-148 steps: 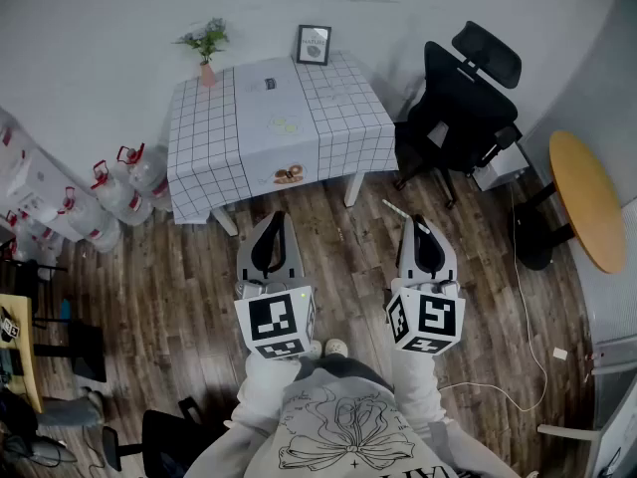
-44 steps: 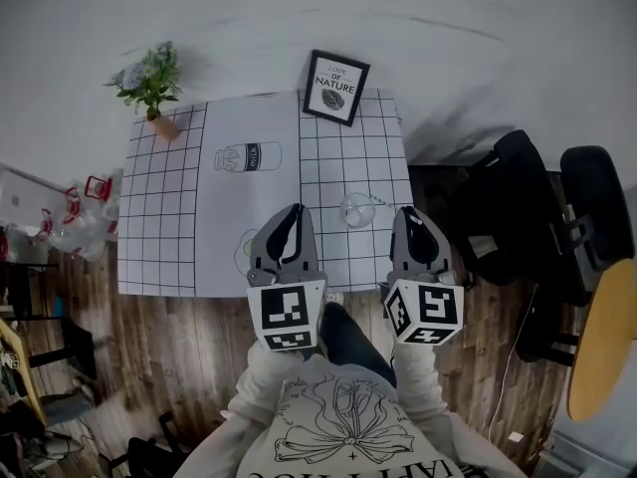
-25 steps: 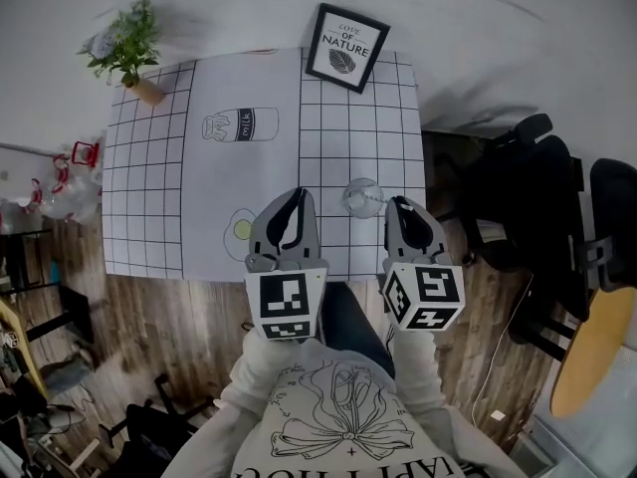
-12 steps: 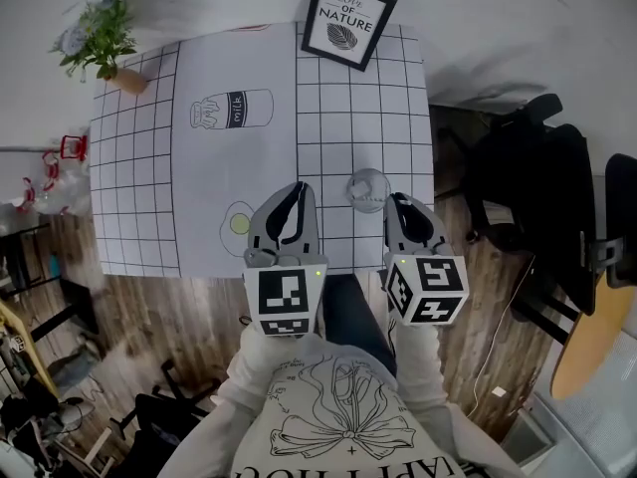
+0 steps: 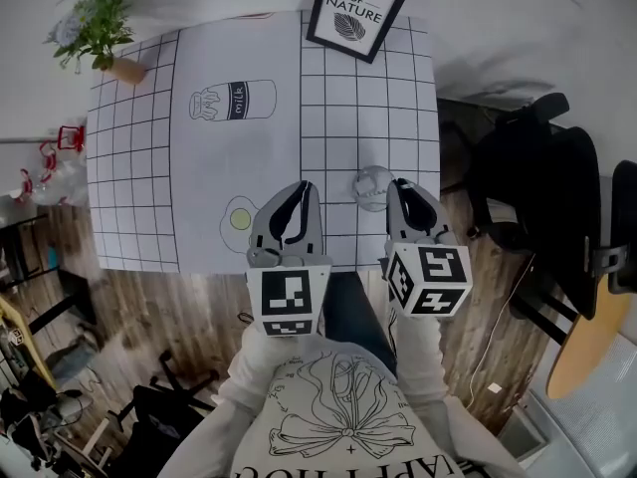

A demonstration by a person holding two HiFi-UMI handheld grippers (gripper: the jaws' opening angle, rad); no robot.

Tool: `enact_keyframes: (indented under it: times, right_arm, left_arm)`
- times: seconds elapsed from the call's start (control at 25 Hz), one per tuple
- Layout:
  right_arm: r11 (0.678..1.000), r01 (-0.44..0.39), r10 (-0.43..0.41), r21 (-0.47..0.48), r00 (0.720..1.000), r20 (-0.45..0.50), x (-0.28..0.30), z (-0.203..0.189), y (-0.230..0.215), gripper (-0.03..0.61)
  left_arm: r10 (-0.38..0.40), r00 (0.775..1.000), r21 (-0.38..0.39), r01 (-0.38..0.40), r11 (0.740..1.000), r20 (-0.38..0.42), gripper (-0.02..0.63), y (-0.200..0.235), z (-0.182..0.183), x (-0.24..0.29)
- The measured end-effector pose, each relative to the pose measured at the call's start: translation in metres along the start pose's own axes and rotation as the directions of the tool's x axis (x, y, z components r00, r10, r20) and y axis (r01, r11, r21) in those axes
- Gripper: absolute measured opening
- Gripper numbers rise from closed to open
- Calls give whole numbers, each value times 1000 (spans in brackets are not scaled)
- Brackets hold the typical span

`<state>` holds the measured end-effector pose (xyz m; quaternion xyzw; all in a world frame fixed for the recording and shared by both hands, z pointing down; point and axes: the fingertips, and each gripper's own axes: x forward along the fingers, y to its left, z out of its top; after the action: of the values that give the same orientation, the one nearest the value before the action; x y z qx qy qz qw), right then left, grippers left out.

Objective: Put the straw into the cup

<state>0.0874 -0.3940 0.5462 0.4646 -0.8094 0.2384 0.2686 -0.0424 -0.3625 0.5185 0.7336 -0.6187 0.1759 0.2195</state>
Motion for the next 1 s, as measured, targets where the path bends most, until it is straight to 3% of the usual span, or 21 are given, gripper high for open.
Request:
enact_keyframes:
  times: [0.6, 1.0]
  right_arm:
    - [999, 39, -39, 5, 998, 48, 10, 13, -1, 63]
    - [995, 94, -97, 24, 971, 219, -34, 61, 4, 25]
  left_arm:
    - [12, 1000, -13, -12, 1000, 8, 11, 14, 3, 0]
    - [-17, 991, 16, 15, 1000, 130, 12, 4, 56, -24]
